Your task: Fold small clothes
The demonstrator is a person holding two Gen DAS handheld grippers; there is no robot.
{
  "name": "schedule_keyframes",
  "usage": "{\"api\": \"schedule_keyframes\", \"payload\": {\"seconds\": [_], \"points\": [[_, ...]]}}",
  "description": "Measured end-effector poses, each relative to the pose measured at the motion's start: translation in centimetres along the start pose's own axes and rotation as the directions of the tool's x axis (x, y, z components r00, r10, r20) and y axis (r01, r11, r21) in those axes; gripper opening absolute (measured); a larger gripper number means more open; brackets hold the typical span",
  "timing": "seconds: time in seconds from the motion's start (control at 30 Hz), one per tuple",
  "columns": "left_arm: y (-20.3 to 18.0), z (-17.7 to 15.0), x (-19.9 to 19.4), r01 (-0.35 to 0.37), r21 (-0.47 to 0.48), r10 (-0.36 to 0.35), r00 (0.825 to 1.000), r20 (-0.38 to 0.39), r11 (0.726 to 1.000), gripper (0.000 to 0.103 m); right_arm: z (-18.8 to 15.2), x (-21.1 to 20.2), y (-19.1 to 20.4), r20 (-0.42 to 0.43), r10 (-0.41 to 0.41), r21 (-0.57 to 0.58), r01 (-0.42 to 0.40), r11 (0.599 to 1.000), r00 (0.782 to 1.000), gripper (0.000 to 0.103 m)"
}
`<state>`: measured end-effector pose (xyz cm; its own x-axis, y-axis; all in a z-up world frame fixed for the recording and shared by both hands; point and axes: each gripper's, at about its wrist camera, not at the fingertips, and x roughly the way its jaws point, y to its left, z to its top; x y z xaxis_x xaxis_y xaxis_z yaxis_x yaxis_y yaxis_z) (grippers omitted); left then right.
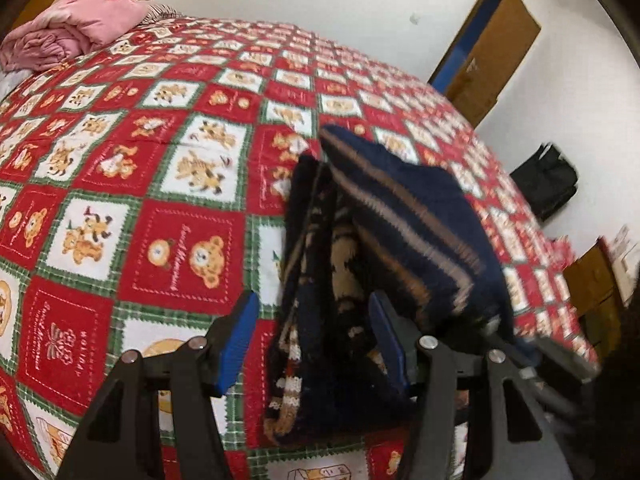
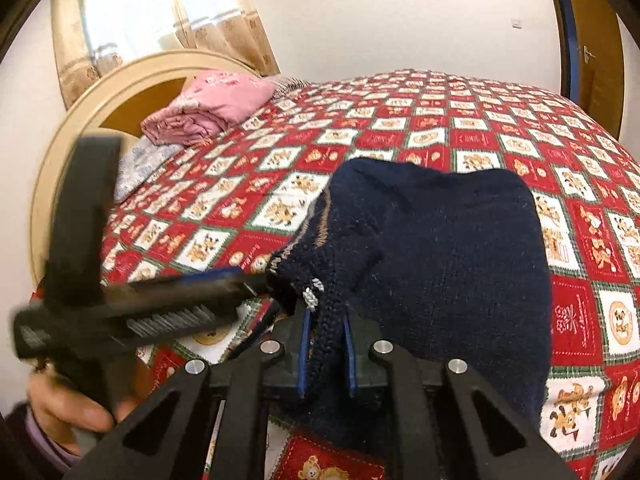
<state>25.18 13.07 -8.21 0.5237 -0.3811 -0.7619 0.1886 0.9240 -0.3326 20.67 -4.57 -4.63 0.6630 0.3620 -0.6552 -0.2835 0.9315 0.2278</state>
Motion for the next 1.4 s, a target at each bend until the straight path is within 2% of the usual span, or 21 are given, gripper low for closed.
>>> {"api": "schedule_keyframes", "payload": {"seconds": [0.03, 0.1, 0.23, 0.37, 0.53, 0.57, 0.6, 0.67, 0.73, 0.83, 0.9, 0.93, 1.0, 1.07, 1.1, 1.13, 1.17, 1.2, 1.3, 1.33, 1.4], "points": [[-0.1, -0.2, 0.4, -0.005, -0.002, 0.005, 1.0, -0.013, 1.0, 0.059, 0.2, -0.3, -0.2, 0.015, 0.021, 0.019, -0.022, 1.0, 1.0, 0.014], [-0.1, -0.6, 1.0, 0.03, -0.024, -0.031, 0.999, -0.027, 0.999, 0.057, 0.7, -0.1, -0.1, 0.013, 0.062, 0.025, -0.063, 0.998, 0.998, 0.013], [0.8, -0.8, 1.3, 0.07, -0.041, -0.072, 0.997, -0.036, 0.997, 0.057, 1.1, 0.5, 0.9, -0.007, 0.087, -0.032, -0.087, 0.996, 0.996, 0.012], [2.3, -1.5, 0.2, 0.022, 0.015, -0.021, 0.997, -0.076, 1.0, 0.059, 0.5, 0.9, 2.6, -0.032, 0.01, -0.169, -0.015, 0.986, 0.999, 0.012], [6.5, -2.6, -3.4, -0.039, -0.031, 0.038, 0.998, -0.041, 0.999, 0.06, -0.7, 3.8, 3.9, -0.105, 0.038, -0.193, -0.058, 0.98, 0.994, 0.019], [7.3, -2.6, -3.8, -0.057, -0.046, 0.055, 0.998, -0.031, 0.997, 0.06, -1.1, 4.6, 3.9, -0.113, 0.055, -0.171, -0.074, 0.982, 0.992, 0.021], [8.0, -2.5, -4.3, -0.081, -0.066, 0.08, 0.997, -0.02, 0.995, 0.06, -1.8, 5.8, 3.8, -0.124, 0.082, -0.139, -0.099, 0.985, 0.989, 0.03], [9.1, -1.9, -5.2, -0.105, -0.117, 0.106, 0.994, 0.001, 0.988, 0.06, -3.0, 6.9, 3.6, -0.095, 0.148, -0.096, -0.156, 0.983, 0.985, 0.067], [8.9, -1.1, -5.7, -0.083, -0.135, 0.087, 0.996, 0.023, 0.987, 0.06, -3.9, 6.7, 4.1, -0.045, 0.215, -0.11, -0.219, 0.97, 0.976, 0.084], [7.0, 0.3, -5.9, -0.053, -0.115, 0.06, 0.996, 0.065, 0.992, 0.06, -3.9, 5.4, 4.3, -0.051, 0.267, -0.114, -0.272, 0.956, 0.962, 0.084], [5.5, 1.3, -5.8, -0.008, -0.105, 0.017, 0.997, 0.08, 0.994, 0.06, -3.6, 4.0, 3.0, -0.044, 0.348, -0.024, -0.349, 0.937, 0.937, 0.084], [4.7, 1.8, -5.7, 0.01, -0.098, -0.002, 0.997, 0.084, 0.995, 0.06, -3.6, 2.6, 1.3, -0.027, 0.423, 0.066, -0.42, 0.905, 0.906, 0.084], [2.8, 2.5, -5.3, 0.043, -0.068, -0.037, 0.995, 0.089, 0.997, 0.063, -4.0, 0.3, -0.6, 0.0, 0.459, 0.143, -0.455, 0.879, 0.888, 0.084], [0.8, 3.0, -4.3, 0.06, -0.028, -0.058, 0.995, 0.076, 0.998, 0.071, -4.3, -3.1, -3.5, 0.067, 0.438, 0.186, -0.443, 0.877, 0.896, 0.084], [-0.3, 3.1, -3.6, 0.062, -0.002, -0.062, 0.996, 0.069, 0.998, 0.071, -4.3, -4.8, -5.2, 0.115, 0.403, 0.205, -0.419, 0.885, 0.908, 0.084], [-1.1, 3.2, -3.1, 0.063, 0.017, -0.064, 0.996, 0.066, 0.998, 0.071, -4.4, -6.7, -7.8, 0.172, 0.324, 0.253, -0.359, 0.898, 0.93, 0.084], [-2.1, 3.3, -2.0, 0.064, 0.031, -0.065, 0.996, 0.06, 0.997, 0.071, -4.3, -7.5, -9.2, 0.194, 0.278, 0.285, -0.325, 0.902, 0.941, 0.084], [-2.4, 3.3, -1.6, 0.059, 0.026, -0.06, 0.997, 0.051, 0.998, 0.074, -4.0, -8.4, -11.8, 0.216, 0.199, 0.352, -0.266, 0.897, 0.956, 0.084], [-3.4, 3.6, 1.5, 0.047, -0.033, -0.048, 0.998, -0.027, 0.998, 0.076, -3.6, -8.4, -15.9, 0.181, 0.102, 0.462, -0.177, 0.869, 0.978, 0.084], [-3.9, 3.7, 2.5, 0.025, -0.035, -0.027, 0.999, -0.047, 0.999, 0.076, -3.4, -8.1, -16.9, 0.169, 0.086, 0.487, -0.159, 0.859, 0.982, 0.084], [-5.1, 3.7, 3.2, -0.033, 0.011, 0.033, 0.998, -0.046, 0.999, 0.076, -2.8, -7.4, -17.1, 0.153, 0.067, 0.48, -0.133, 0.867, 0.986, 0.084]]}}
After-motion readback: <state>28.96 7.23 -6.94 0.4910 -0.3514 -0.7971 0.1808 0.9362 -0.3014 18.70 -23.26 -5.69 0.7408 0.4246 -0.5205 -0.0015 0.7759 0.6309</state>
